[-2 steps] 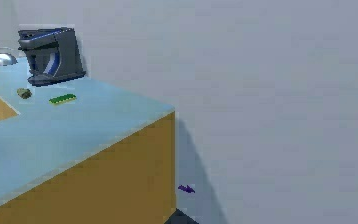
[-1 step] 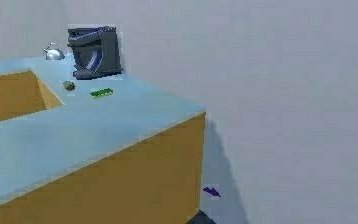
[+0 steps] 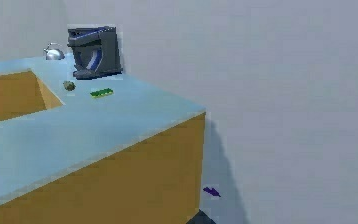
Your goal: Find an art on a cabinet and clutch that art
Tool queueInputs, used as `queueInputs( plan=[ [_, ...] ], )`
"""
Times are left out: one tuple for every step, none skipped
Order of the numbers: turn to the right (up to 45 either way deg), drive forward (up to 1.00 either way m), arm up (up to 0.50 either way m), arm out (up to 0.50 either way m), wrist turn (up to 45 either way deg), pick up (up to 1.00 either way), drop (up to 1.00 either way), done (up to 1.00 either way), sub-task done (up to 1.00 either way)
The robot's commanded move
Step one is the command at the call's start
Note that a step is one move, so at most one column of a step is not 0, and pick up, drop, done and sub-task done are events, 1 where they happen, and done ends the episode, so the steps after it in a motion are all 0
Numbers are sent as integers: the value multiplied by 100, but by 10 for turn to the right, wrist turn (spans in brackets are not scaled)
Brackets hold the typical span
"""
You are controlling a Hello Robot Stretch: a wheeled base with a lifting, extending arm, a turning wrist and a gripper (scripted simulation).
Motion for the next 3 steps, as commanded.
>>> queueInputs(
  plan=[
    [0, 0, 38, 0, 0, 0, 0, 0, 0],
    [0, 0, 0, 48, 0, 0, 0, 0, 0],
    [0, 0, 0, 0, 450, 0, 0, 0, 0]
  ],
)
